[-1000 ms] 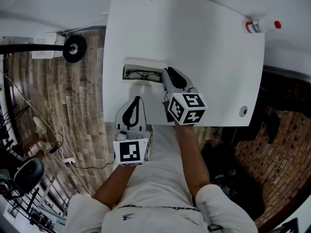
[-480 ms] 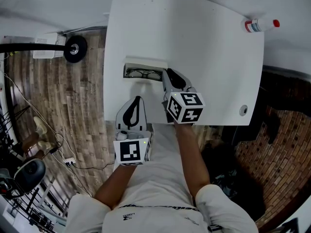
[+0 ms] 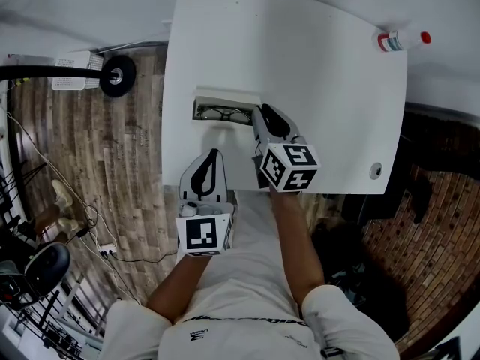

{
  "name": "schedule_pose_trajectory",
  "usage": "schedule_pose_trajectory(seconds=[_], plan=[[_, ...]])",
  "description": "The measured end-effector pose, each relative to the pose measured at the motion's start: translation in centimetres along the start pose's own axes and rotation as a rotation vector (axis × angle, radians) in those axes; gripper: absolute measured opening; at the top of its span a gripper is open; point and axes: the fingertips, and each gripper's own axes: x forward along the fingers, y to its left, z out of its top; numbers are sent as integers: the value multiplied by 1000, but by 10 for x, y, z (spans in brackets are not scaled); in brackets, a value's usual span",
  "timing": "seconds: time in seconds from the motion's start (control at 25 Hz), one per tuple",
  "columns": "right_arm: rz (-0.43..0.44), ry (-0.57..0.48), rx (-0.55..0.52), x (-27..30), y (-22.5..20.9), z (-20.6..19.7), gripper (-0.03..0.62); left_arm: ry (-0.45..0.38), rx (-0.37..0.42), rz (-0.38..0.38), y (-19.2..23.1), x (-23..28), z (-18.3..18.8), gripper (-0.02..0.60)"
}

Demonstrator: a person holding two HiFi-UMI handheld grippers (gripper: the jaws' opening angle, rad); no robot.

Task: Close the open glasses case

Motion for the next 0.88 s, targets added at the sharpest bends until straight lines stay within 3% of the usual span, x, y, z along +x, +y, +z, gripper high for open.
schedule_pose_trajectory(seconds=[0.24, 0.48, 0.88], plan=[[-11, -8, 30, 4, -4, 3, 63, -2, -6, -8, 1, 1, -1, -2], [19, 5, 156, 7, -7, 5, 64, -2, -15, -20, -1, 1, 1, -2], [15, 27, 188, 9, -8, 4, 55, -11, 8, -9, 1, 1, 1, -2]])
